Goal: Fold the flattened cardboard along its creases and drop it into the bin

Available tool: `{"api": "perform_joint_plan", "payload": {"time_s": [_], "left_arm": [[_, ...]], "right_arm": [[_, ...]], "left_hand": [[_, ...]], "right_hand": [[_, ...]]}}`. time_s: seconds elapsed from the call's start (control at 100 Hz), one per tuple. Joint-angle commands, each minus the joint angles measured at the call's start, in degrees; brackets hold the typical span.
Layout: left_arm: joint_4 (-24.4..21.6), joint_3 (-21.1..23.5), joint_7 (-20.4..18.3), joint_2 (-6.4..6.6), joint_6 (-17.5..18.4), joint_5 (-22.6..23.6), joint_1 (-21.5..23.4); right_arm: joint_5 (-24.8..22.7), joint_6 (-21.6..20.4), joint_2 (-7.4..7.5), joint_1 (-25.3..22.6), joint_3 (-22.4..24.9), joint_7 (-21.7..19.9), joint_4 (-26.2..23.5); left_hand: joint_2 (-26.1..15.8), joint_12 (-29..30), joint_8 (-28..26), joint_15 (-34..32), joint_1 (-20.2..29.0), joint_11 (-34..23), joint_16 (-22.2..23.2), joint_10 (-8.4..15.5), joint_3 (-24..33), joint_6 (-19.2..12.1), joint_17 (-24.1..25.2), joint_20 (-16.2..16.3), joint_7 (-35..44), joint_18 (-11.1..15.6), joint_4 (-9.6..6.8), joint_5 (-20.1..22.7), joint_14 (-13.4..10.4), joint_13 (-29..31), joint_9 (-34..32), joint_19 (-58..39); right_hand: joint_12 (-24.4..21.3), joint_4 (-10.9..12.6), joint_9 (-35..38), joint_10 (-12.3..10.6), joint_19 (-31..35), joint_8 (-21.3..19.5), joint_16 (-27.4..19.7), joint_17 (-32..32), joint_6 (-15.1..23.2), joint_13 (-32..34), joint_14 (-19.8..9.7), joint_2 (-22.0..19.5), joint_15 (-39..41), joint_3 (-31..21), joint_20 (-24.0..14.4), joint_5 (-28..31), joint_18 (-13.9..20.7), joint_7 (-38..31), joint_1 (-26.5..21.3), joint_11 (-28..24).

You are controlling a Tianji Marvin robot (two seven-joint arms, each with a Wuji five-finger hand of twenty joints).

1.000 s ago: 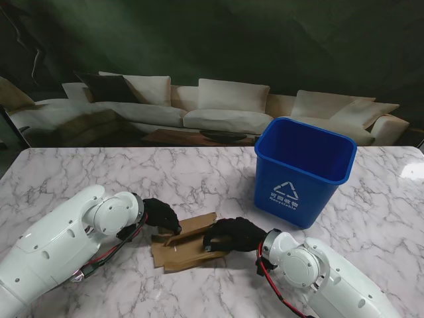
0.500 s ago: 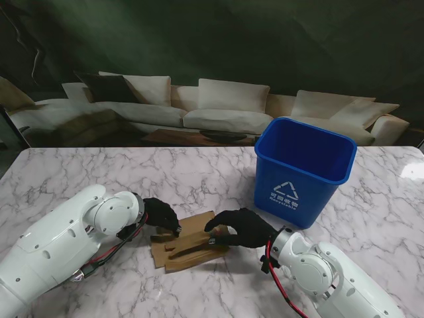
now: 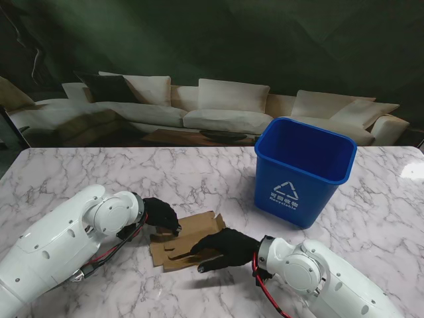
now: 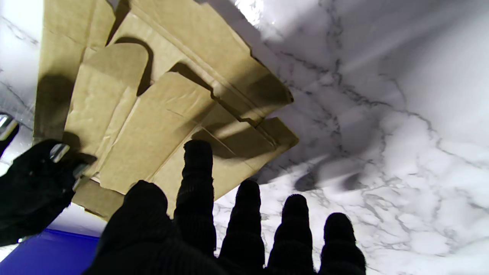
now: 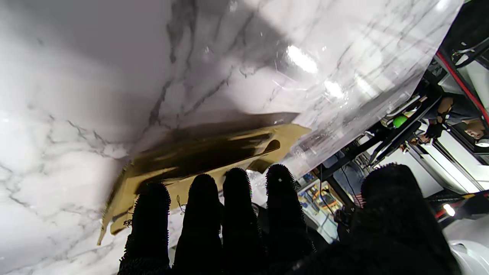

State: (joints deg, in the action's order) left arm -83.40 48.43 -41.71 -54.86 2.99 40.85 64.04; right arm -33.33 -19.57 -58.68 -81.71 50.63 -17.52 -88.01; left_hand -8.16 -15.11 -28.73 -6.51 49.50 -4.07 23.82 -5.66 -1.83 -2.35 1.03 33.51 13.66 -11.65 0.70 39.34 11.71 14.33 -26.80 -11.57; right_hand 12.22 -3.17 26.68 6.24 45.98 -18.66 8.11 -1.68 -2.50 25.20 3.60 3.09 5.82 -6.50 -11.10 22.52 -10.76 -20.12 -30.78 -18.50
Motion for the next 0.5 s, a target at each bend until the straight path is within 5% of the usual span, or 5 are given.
{"api": "perform_joint_plan", "payload": {"time_s": [0.0,0.07,0.27,0.49], "left_arm": [[0.07,0.24,-0.61,0.0,-0.25,0.1,0.49],[-0.43,0.74,-0.63,-0.01,-0.34,0.28,0.87],[-2.59,3.93,0.4,-0.29,0.09,0.83,3.28],[-3.46,5.92,1.79,-0.66,0.04,0.62,4.33]], "right_arm": [[0.01,1.17,0.34,-0.31,-0.33,-0.88,0.57],[0.36,2.19,0.47,-0.28,-0.67,-1.69,0.71],[0.95,3.92,0.56,0.81,-2.12,-2.6,2.33],[1.33,4.79,0.39,1.96,-3.51,-2.25,4.13]], "left_hand": [[-0.27,-0.06,0.42,-0.15,-0.49,-0.4,-0.33,-0.79,-0.57,7.04,-0.11,1.17,-0.65,-0.13,1.15,0.31,-0.14,0.11,-0.78,2.17],[-0.56,-0.01,0.48,-0.24,0.65,-0.24,-0.29,-2.86,-0.31,8.36,-0.44,1.19,-0.95,-0.14,1.09,-0.48,-0.14,0.3,-0.59,2.06],[0.12,-0.07,0.51,-1.29,1.72,0.15,0.22,-3.65,-0.64,9.92,-3.36,1.65,-1.5,-1.9,1.05,-1.95,0.87,2.53,-0.61,0.82],[1.91,-0.34,2.18,-5.07,1.26,1.66,4.59,-7.34,-0.59,12.15,-8.48,5.75,-6.26,-3.52,0.85,-12.63,3.57,6.96,4.6,-7.47]], "right_hand": [[0.88,0.59,0.72,0.6,2.06,1.31,2.15,-0.23,-1.19,2.09,0.8,-1.41,1.81,0.48,0.51,0.37,-0.47,0.74,1.1,-2.08],[1.05,0.6,0.95,0.99,2.83,1.36,2.93,-0.88,-1.54,3.21,1.32,-1.39,2.6,0.66,0.24,0.61,-0.71,0.77,1.02,-2.48],[0.82,0.61,0.74,1.39,3.31,1.52,3.59,-0.74,-1.75,2.85,1.55,-1.56,2.39,1.04,0.05,0.75,-0.89,1.09,0.94,-2.09],[0.74,0.66,0.53,1.1,2.99,1.47,3.69,-0.22,-1.74,2.15,1.29,-1.62,1.66,1.36,0.18,1.02,-0.9,1.09,0.66,-1.94]]}}
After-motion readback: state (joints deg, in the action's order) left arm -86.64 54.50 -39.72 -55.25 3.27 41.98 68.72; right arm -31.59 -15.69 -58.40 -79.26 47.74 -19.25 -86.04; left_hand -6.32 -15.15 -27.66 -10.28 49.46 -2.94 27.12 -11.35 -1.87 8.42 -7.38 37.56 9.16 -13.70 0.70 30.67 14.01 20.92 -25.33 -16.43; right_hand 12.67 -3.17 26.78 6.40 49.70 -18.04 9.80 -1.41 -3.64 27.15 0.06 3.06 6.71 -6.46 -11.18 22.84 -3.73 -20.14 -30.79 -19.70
